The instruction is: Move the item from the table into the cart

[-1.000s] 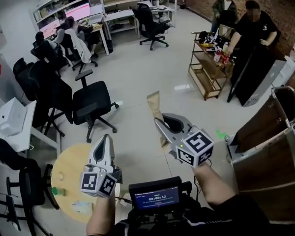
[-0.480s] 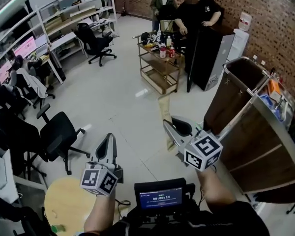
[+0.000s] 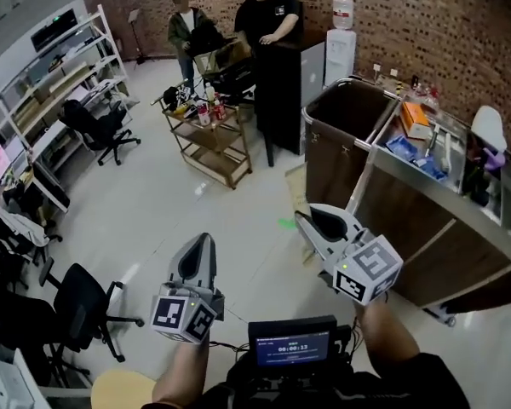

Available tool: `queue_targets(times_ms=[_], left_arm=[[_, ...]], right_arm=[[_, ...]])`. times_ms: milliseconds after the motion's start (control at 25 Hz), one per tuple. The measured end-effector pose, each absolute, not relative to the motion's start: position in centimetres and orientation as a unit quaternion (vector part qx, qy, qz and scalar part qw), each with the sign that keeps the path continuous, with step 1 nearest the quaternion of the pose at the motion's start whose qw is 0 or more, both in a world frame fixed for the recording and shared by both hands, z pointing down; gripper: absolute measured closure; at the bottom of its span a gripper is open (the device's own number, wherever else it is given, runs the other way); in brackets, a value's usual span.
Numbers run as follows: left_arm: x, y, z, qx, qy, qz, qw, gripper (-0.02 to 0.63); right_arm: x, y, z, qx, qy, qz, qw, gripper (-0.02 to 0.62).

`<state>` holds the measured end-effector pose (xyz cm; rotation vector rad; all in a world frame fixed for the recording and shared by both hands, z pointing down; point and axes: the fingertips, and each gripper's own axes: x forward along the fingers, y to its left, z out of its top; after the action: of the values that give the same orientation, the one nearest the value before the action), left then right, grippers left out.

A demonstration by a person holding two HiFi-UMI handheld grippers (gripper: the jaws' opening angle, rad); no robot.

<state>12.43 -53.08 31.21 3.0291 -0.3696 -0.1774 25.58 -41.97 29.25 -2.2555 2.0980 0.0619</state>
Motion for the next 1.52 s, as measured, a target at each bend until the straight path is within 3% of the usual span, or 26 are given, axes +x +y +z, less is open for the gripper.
queue_targets(times_ms=[240,400,600,1160,1520], left_arm=[[24.8,-49.7,32.6,0.997,-0.004,-0.05,0.051,0.604],[30.8,-46.7,32.0,0.995,0.067,-0.065,0.02,0.604],[37.9,-39.3,31.6,0.978,0.197,-0.054,0.043,0.604],[52.3,-6.9,28.5,0.911,0.401,-0.063,0.068,0.604],[61.0,4.6,23.8,0.867,0.489,-0.08,0.054,0.604]], right_arm=[[34.5,-37.2,30.6,-0.788,0.613,0.017,0.046,0.552],[39.2,-34.2,30.8,-0.826,0.561,0.01,0.059,0.552],[44.2,-26.6,30.6,-0.875,0.479,0.015,0.061,0.552],[54.1,8.1,28.1,-0.958,0.285,0.024,0.035,0.552],[63.2,19.1,24.7,-0.971,0.228,-0.007,0.067,0.552]])
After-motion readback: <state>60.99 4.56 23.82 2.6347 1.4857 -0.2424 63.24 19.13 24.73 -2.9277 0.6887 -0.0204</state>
